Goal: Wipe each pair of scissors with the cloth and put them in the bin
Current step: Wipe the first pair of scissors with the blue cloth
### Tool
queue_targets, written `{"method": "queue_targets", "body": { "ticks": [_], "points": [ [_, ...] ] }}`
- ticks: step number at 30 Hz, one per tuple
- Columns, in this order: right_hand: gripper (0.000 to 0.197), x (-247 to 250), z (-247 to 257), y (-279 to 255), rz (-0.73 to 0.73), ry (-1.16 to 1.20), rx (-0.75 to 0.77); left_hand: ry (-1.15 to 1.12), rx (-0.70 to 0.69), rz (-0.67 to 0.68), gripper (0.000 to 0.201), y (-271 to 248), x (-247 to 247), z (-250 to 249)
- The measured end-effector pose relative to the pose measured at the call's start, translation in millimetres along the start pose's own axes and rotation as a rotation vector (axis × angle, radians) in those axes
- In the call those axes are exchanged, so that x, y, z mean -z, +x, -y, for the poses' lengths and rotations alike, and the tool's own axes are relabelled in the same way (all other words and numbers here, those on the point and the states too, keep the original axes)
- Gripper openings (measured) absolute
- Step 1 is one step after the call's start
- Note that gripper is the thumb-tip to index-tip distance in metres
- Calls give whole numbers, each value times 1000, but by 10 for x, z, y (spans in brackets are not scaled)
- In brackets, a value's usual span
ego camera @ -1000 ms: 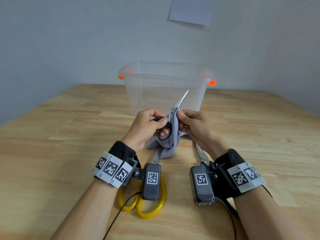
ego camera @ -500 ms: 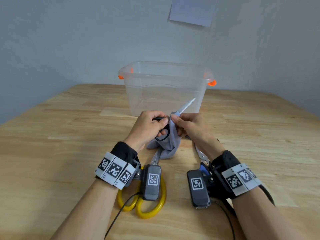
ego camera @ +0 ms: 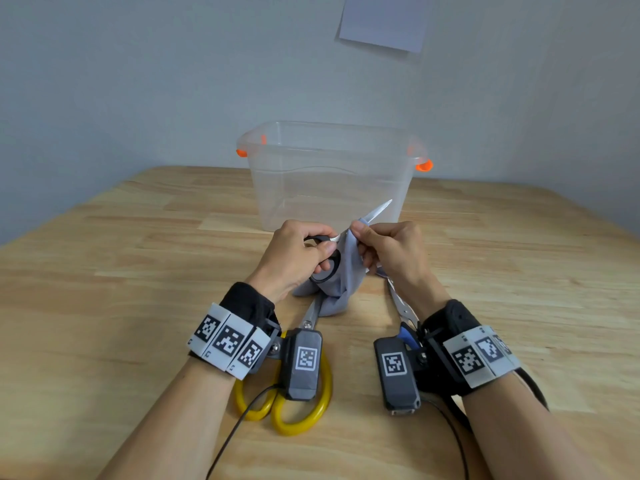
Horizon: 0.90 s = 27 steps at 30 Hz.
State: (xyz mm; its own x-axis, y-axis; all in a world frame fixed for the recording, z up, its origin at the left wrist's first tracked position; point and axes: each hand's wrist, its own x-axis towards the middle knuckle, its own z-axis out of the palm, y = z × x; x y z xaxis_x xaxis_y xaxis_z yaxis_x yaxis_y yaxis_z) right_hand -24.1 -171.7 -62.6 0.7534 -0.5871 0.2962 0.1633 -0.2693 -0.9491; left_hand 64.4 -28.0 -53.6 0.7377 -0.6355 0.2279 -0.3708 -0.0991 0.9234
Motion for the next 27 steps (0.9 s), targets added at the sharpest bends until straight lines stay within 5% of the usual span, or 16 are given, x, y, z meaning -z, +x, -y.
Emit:
{"method": "queue_targets", "body": {
  "ticks": [8,23,27],
  "points": [
    [50,-93,23,-39,129,-183,31,57,-37,-28,20,3,14,-14],
    [54,18,0,31,-23,13,-7,-10,13,3,23,-35,18,-34],
    [59,-24,-8,22,40,-66,14,-4,22,-15,22,-12,21,-20]
  ]
}}
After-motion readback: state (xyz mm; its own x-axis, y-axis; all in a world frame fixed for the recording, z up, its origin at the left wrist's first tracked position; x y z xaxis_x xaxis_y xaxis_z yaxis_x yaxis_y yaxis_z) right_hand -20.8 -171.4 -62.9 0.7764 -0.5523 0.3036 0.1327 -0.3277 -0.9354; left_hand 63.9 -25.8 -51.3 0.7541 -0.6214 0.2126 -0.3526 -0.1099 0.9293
